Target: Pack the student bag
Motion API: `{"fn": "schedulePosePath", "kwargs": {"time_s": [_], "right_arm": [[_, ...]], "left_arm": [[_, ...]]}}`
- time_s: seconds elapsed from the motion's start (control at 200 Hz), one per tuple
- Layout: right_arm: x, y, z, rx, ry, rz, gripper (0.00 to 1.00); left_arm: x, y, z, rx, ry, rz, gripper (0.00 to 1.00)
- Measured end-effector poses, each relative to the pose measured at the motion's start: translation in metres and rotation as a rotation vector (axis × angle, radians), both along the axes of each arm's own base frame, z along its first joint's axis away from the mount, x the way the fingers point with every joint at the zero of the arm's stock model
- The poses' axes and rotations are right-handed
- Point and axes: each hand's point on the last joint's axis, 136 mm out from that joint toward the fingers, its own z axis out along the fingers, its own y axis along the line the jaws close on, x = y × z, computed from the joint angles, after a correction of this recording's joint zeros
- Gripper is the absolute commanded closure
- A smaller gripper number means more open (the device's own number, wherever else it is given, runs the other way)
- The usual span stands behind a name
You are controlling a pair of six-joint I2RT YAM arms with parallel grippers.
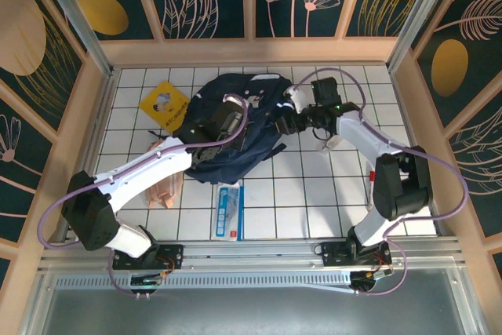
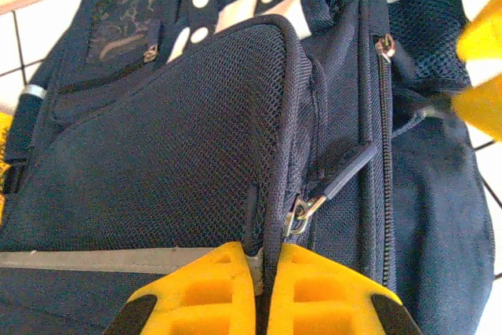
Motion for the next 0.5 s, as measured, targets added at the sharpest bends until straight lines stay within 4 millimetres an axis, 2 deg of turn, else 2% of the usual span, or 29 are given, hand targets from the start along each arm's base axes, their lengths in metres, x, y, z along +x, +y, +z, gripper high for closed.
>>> {"fn": "schedulePosePath", "kwargs": {"time_s": [0.175,0.275,0.4,0.5], "right_arm": [[0.007,0.006,0.011,0.075,0.148,-0.096,0.47],[0.006,0.002,0.007,0.097,0.238,-0.203,0.48],[-0.01,-0.016,-0.006,0.049,0.315,-0.353,0.49],[-0.03,-0.024,-0.004,0.014,0.318,-0.407,0.49]], "left_arm": [[-0.007,-0.005,-0.012,-0.029,0.028,-0.039,1.0],[-0.011,-0.008,-0.016,-0.046,0.046,-0.055,1.0],[-0.013,-0.013,-0.017,-0.077,0.055,-0.068,1.0],[-0.014,-0.017,-0.016,-0.101,0.063,-0.078,1.0]]}}
